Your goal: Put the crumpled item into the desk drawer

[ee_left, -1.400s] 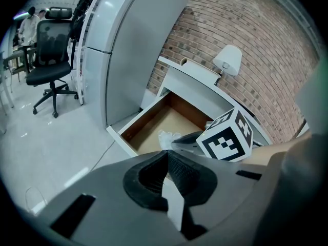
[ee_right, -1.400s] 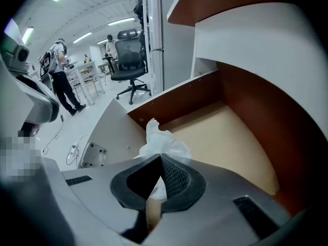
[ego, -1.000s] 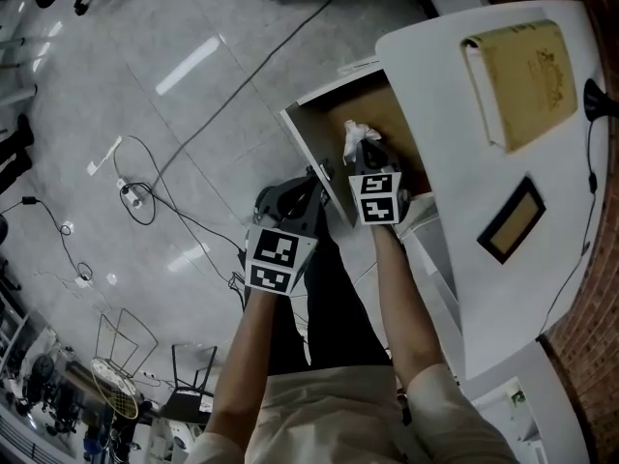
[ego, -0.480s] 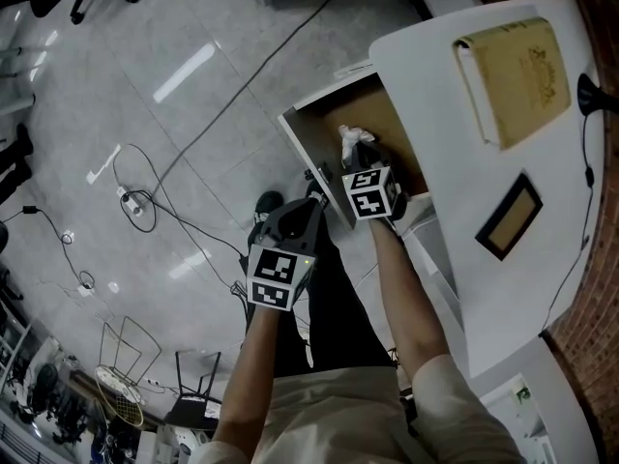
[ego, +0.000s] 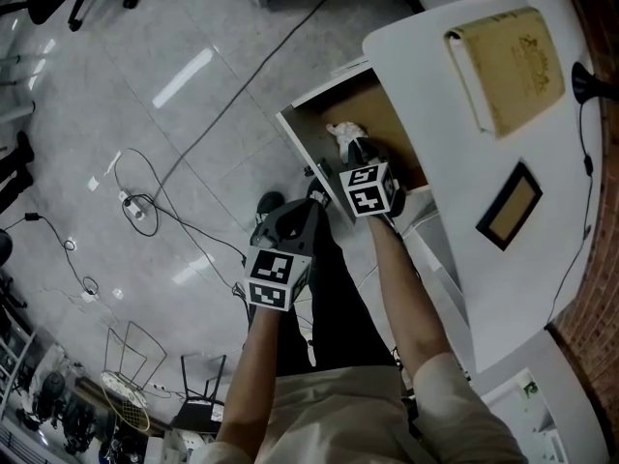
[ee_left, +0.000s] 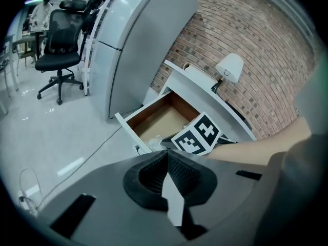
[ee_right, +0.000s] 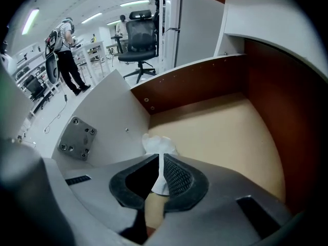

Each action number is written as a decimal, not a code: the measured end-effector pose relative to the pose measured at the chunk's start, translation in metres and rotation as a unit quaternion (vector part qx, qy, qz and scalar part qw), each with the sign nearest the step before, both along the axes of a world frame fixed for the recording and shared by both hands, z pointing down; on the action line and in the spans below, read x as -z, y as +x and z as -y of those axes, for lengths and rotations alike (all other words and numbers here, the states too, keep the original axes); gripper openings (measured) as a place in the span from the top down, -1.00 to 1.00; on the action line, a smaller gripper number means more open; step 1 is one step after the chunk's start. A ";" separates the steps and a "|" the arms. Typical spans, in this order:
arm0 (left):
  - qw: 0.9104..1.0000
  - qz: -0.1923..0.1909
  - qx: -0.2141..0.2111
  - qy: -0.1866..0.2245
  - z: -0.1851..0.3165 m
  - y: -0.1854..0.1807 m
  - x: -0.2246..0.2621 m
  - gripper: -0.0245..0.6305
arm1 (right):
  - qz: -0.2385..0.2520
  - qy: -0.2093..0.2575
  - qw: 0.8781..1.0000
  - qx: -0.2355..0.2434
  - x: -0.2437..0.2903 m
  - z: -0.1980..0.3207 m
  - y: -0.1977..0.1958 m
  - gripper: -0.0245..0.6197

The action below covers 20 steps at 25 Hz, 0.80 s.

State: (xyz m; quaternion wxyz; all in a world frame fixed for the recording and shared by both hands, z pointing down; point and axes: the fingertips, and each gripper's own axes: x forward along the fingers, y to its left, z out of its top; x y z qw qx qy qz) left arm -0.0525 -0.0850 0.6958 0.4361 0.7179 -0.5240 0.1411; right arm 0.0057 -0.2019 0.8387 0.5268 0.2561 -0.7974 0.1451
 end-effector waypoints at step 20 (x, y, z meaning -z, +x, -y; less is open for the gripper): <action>0.997 -0.003 -0.075 0.037 0.002 0.028 0.049 0.88 | 0.049 0.037 0.987 -0.145 0.104 -0.027 0.026 0.78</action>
